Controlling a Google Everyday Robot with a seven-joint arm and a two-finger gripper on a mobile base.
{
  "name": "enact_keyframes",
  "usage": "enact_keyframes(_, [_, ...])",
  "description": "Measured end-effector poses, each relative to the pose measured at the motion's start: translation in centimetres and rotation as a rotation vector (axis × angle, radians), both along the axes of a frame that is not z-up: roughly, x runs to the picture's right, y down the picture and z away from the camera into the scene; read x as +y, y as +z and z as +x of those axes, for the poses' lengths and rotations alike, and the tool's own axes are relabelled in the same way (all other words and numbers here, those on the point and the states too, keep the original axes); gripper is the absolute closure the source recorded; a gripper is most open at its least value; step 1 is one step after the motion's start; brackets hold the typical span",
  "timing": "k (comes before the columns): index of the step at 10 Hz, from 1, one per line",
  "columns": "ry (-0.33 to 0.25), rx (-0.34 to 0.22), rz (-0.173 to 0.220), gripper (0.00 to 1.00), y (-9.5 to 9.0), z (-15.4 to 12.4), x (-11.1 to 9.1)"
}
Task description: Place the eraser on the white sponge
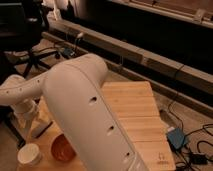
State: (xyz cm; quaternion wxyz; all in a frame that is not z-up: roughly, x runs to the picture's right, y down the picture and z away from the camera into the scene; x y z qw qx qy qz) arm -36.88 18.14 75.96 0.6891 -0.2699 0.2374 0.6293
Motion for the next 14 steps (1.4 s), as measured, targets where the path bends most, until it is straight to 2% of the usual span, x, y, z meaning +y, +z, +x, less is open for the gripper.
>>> enact_keyframes(12, [0.001,0.002,-0.002,0.26,0.05,0.12,0.02])
enact_keyframes(14, [0.001,-0.022,0.003,0.26,0.04,0.25,-0.48])
